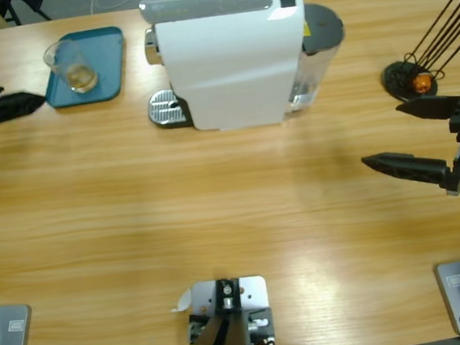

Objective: Pour coffee

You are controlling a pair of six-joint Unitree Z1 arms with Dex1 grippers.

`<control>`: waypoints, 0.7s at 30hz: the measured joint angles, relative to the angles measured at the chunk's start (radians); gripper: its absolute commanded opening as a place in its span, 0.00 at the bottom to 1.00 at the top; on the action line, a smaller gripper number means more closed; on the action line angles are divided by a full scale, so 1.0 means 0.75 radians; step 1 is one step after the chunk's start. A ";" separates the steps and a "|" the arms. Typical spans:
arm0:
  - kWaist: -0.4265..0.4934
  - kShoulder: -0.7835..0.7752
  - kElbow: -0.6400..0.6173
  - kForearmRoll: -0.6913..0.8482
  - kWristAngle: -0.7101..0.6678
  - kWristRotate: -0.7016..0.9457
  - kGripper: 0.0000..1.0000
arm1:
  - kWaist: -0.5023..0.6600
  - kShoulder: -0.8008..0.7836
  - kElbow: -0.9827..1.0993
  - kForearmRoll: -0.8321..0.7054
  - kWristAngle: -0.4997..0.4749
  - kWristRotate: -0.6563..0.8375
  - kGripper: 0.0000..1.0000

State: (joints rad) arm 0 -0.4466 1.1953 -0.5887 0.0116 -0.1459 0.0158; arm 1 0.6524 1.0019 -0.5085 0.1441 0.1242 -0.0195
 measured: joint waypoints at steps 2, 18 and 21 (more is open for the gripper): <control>-0.074 -0.039 0.038 0.008 -0.035 -0.015 1.00 | 0.000 0.006 0.000 0.000 0.000 0.000 1.00; -0.190 -0.002 0.099 -0.032 -0.145 -0.029 1.00 | 0.000 0.045 0.000 0.000 0.000 0.000 1.00; -0.190 -0.002 0.099 -0.037 -0.145 -0.029 1.00 | 0.000 0.051 0.000 0.000 0.000 0.000 1.00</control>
State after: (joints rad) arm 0 -0.5894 1.1936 -0.5145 -0.0163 -0.2550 -0.0057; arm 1 0.6525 1.0399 -0.5085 0.1441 0.1243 -0.0197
